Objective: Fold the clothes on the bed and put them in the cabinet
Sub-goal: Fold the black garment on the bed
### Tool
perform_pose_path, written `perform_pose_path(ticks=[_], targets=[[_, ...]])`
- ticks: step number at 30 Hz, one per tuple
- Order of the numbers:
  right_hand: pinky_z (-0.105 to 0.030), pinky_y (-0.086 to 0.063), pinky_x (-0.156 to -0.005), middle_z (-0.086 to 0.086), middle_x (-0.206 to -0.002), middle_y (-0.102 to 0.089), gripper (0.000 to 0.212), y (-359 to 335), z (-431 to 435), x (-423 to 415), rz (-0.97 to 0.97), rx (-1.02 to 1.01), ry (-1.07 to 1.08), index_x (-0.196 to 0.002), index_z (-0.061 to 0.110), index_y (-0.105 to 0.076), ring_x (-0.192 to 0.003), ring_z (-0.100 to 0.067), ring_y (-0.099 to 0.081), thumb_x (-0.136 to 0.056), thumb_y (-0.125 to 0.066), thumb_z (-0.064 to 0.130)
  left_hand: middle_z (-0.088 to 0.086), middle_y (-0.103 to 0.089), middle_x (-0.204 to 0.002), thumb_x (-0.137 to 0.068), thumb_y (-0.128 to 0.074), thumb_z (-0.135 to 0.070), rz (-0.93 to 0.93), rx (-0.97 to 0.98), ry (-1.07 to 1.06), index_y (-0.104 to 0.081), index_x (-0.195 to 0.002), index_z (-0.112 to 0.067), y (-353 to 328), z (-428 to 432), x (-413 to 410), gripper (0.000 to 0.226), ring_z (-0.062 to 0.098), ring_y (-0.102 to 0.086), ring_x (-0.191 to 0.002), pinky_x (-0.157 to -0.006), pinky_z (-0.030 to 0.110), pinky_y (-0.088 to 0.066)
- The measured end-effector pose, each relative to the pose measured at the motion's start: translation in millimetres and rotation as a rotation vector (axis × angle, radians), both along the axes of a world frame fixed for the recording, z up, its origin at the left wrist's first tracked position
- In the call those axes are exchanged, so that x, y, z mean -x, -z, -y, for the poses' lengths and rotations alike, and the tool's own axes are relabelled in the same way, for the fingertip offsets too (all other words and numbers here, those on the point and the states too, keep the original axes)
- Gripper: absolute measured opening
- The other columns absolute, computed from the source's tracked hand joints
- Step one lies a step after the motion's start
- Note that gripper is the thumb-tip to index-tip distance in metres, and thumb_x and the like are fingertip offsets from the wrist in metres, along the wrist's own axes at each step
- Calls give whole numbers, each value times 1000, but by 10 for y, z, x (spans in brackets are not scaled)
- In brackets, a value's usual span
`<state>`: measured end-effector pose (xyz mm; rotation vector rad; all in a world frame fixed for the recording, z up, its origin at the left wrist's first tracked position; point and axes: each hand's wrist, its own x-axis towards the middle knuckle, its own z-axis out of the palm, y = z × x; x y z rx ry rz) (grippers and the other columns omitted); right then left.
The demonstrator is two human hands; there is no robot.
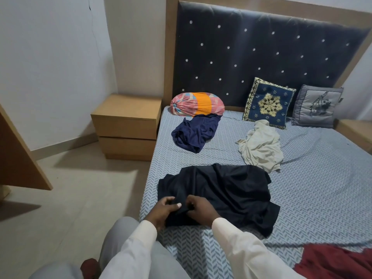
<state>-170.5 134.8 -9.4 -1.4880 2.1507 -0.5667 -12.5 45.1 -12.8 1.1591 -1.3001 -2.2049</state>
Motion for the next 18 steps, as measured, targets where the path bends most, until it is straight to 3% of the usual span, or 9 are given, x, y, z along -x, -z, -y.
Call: perform_pose_path(ticks=[2,4,6,10,14,18], targets=[[-29,-45,-72,6,-93,-64,22,-21,-36,46,-83,-37,58,-84,32,-49,-89,-19,-61,-72,-63,20,15,-67,-113,-84,-72,-5,-5,101,-54,-58,-119,-11,-103,67,14,39,27,-67,-97,-80,35,-56],[-29,-44,-72,4,-98,-66,18,-71,-88,152,-161,-48,137,-86,26,-50,-92,-21,-62,-73,-62,21,9,-68,-100,-87,-68,-3,-38,200,-116,-59,-112,-11,-260,171,20,28,19,-65,-85,-68,23,-53],[-29,-43,-70,5,-92,-64,18,-125,-164,338,-177,-94,205,-79,26,-47,-91,-22,-63,-75,-64,24,6,-67,-94,-88,-64,1,-39,293,-160,-64,-101,-9,-404,329,29,16,19,-60,-84,-64,20,-48],[-25,-43,-67,6,-85,-61,32,-339,-385,857,-145,-205,310,-69,30,-46,-85,-21,-64,-73,-77,36,8,-69,-92,-87,-63,6,-17,345,-164,-68,-90,-4,-693,580,22,12,19,-62,-87,-73,20,-49],[-25,-51,-43,-9,-88,-63,24,-659,-586,1404,-19,-222,411,-75,22,-53,-64,-19,-62,-80,-77,20,12,-68,-95,-86,-64,6,-47,464,-248,-68,-100,1,-1096,845,103,15,21,-61,-90,-80,23,-50],[-39,-60,-55,-11,-94,-56,12,-1044,-636,1735,72,-11,554,-87,17,-51,-80,-25,-60,-92,-62,15,9,-73,-95,-87,-68,-3,-12,629,-222,-74,-91,-11,-1530,1060,206,11,19,-63,-89,-88,32,-50]])
